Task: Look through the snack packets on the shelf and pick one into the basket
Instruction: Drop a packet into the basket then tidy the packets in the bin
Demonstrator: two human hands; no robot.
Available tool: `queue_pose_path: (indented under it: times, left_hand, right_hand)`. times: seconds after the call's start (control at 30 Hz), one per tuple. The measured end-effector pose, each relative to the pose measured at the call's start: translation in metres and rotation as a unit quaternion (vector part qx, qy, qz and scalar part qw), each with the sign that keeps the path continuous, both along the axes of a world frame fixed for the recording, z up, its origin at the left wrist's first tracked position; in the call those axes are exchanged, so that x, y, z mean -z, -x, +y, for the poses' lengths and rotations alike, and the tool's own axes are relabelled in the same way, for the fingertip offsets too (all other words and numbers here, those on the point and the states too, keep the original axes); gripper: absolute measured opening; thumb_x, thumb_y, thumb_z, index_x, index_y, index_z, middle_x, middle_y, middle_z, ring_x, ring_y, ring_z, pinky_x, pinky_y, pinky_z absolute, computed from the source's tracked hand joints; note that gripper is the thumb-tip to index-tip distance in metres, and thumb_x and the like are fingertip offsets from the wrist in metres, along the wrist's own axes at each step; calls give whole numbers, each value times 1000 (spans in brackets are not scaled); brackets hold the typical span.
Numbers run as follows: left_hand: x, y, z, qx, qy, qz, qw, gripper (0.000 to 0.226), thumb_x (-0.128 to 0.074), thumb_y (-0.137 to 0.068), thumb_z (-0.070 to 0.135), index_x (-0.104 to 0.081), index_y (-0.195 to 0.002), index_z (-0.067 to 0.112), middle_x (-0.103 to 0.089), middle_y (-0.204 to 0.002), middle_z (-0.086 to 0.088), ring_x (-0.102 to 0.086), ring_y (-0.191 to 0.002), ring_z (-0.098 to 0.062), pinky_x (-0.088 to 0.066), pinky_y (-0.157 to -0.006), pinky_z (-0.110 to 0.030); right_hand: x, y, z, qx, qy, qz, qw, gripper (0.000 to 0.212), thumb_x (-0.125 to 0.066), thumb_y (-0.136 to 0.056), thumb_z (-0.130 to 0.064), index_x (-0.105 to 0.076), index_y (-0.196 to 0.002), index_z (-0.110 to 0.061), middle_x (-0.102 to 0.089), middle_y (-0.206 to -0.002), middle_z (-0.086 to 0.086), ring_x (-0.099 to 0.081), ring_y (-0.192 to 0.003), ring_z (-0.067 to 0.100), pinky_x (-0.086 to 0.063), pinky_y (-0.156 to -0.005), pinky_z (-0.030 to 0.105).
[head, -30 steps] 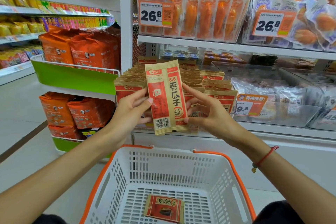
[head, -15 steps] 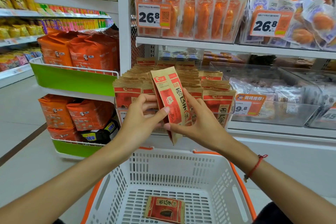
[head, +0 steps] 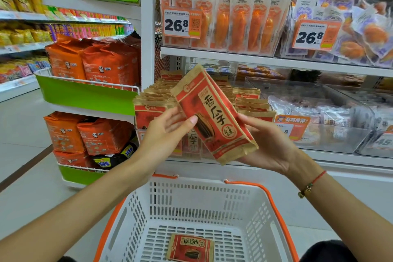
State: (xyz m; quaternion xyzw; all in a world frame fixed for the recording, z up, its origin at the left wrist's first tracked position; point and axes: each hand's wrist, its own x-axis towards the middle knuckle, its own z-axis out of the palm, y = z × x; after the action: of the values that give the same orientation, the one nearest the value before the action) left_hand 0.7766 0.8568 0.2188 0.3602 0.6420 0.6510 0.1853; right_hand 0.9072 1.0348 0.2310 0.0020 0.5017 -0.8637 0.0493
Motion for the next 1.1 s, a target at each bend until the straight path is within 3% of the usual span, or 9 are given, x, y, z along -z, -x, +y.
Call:
queue_pose_path:
  times: [0.17,0.27,0.4,0.47,0.57,0.8,0.97,1.03,1.1]
  left_hand:
    - [3,3,-2,19,-11,-25,999,31,-67,-87,27,-64,-118,26,-71,-114,11,-64,-109,-1,-46,-102,-31]
    - [7,3,-2,5,-31,-17,999,31,-70,-85,21,-65,-115,23,-72,-111,9,-67,-103,-2,-53,-90,-21]
    - [7,1,0,2,-67,-16,998,35,-71,-81,20,-65,-116,17,-74,-108,6,-69,-100,-5,-54,-83,-15]
    - [4,-3,3,1,-89,-19,996,39,-71,-78,22,-65,-116,16,-74,-107,6,-69,-99,-7,-55,-86,-18]
    - [-4,-10,11,-11,-122,-1,992,29,-73,-79,15,-66,-107,19,-75,-99,9,-71,-95,-6,-53,-78,-14]
    - [-47,-10,39,-60,-128,138,980,15,-75,-80,27,-67,-90,35,-73,-91,19,-66,-91,4,-47,-86,-16]
    - [-74,-7,60,1,-120,146,982,13,-74,-78,31,-70,-90,35,-74,-86,18,-68,-81,4,-51,-80,-15]
    - [-81,-3,71,14,-115,165,980,15,-74,-81,23,-70,-89,34,-73,-80,20,-66,-73,8,-48,-71,-7]
    - [-83,3,84,11,-81,213,974,15,-75,-82,23,-70,-85,37,-73,-79,20,-64,-67,8,-45,-65,-8]
  right_hand:
    - [0,-1,1,23,-45,-39,998,52,-79,-74,-36,-69,-121,-18,-68,-117,13,-65,-110,27,-52,-96,44]
    - [-7,-3,-6,95,-182,-63,977,37,-52,-86,-42,-70,-114,-26,-72,-109,6,-69,-102,20,-56,-91,38]
    - [-23,-11,-16,100,-412,-23,905,34,-41,-84,-59,-56,-112,-47,-71,-101,-22,-67,-101,0,-53,-81,21]
    - [-28,-15,-17,119,-485,27,866,35,-52,-88,-52,-55,-122,-43,-70,-108,-19,-66,-101,1,-54,-77,19]
    - [-32,-15,-12,207,-539,111,809,42,-64,-87,-30,-56,-128,-26,-67,-112,-8,-66,-102,5,-55,-78,18]
    - [-60,-19,9,364,-588,202,694,35,-72,-85,-12,-61,-114,-27,-66,-109,-11,-61,-100,-3,-46,-81,7]
    - [-90,-30,26,402,-587,203,672,32,-72,-75,-37,-64,-105,-35,-60,-111,-4,-59,-100,3,-45,-78,7]
    - [-97,-31,41,405,-647,159,626,34,-69,-67,-49,-61,-100,-43,-54,-112,-4,-48,-107,6,-40,-80,6]
    - [-97,-26,60,411,-714,125,553,33,-70,-68,-52,-60,-98,-47,-56,-107,-4,-47,-105,13,-38,-82,20]
